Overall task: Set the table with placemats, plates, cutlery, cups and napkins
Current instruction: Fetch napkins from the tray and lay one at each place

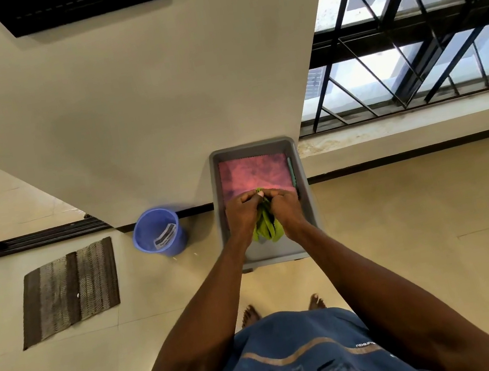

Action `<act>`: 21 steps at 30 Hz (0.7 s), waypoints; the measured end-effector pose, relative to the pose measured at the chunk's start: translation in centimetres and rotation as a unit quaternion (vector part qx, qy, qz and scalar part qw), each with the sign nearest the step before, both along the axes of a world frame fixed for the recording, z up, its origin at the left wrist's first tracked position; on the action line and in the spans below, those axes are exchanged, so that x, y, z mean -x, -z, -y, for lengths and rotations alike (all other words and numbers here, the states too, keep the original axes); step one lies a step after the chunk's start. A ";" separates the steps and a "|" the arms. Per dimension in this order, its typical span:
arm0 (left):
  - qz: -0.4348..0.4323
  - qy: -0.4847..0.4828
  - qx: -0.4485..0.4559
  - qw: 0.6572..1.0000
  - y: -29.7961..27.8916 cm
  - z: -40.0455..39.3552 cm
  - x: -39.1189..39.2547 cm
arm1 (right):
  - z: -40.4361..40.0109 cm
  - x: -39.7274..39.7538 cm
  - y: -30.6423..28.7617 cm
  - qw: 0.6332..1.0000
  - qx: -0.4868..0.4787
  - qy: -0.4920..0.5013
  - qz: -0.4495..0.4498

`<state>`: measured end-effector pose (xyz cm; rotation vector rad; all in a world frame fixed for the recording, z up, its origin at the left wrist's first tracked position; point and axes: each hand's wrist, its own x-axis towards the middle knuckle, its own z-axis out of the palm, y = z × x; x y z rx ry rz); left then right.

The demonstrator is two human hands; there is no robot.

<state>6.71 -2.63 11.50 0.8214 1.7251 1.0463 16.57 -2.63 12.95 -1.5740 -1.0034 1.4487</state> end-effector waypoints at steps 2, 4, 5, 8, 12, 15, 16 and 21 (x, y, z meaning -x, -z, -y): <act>0.021 -0.018 -0.009 1.000 -0.2 0.0 0.2 | -0.4 0.0 -0.1 0.995 0.047 0.018 -0.082; 0.026 -0.027 -0.015 0.999 -0.4 -0.1 0.4 | -0.7 -0.2 -0.3 0.985 0.082 0.031 -0.150; 0.020 -0.027 -0.017 0.999 -0.4 -0.2 0.6 | -0.8 -0.3 -0.5 0.980 0.094 0.034 -0.171; -0.023 -0.010 -0.024 0.999 -0.7 -0.6 1.0 | -1.0 -0.4 -0.7 0.977 0.100 0.010 -0.187; -0.053 0.016 -0.026 0.998 -1.0 -1.2 1.4 | -1.4 -0.3 -1.1 0.985 0.084 -0.021 -0.149; -0.043 0.027 -0.031 0.998 -1.6 -1.5 1.8 | -2.1 -1.0 -0.4 0.997 0.067 0.018 -0.045; -0.037 0.034 -0.039 0.998 -2.0 -1.6 2.0 | -2.3 -1.4 -0.2 0.998 0.057 0.032 0.002; -0.037 0.059 -0.069 0.995 -3.1 -2.5 3.4 | -4.7 -3.2 -1.0 0.990 -0.018 -0.081 0.117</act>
